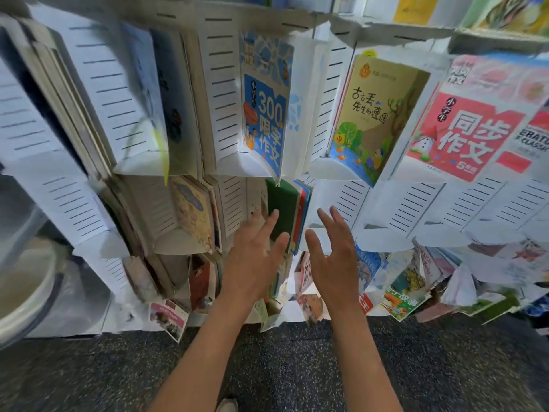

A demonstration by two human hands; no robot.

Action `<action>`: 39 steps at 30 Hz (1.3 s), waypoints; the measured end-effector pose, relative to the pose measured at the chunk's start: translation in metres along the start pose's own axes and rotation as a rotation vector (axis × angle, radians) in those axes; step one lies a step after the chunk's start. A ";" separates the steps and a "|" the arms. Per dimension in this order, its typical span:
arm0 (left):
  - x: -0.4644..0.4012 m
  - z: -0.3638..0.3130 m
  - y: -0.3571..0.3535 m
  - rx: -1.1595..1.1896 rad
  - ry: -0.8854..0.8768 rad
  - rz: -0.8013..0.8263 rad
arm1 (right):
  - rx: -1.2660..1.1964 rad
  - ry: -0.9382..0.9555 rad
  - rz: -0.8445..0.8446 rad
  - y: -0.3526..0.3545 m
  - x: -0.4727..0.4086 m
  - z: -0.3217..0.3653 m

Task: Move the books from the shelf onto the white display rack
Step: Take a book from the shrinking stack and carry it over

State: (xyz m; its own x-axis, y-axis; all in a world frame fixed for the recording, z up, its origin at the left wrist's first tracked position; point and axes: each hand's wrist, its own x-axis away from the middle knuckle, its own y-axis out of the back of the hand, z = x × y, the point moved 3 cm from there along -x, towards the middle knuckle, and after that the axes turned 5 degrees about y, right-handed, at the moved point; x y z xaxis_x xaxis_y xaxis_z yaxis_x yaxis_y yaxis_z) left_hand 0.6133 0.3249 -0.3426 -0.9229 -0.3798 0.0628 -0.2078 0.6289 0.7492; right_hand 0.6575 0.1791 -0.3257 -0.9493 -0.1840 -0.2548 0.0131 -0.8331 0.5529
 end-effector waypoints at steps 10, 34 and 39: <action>0.103 -0.030 0.080 -0.119 0.025 -0.157 | 0.005 0.278 -0.032 0.066 0.074 0.073; 0.364 0.101 0.353 -0.138 0.214 -0.604 | -0.182 0.592 0.332 -0.023 0.261 0.368; 0.433 0.174 0.416 -0.150 0.252 -0.653 | -0.128 0.646 0.412 -0.084 0.334 0.432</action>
State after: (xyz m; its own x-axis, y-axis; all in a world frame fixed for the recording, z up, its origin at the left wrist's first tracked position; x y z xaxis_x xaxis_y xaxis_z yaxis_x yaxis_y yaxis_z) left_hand 0.0704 0.5401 -0.1182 -0.5187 -0.8033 -0.2928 -0.6291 0.1267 0.7670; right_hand 0.2040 0.4128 -0.1147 -0.4892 -0.7267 -0.4823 0.3984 -0.6781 0.6176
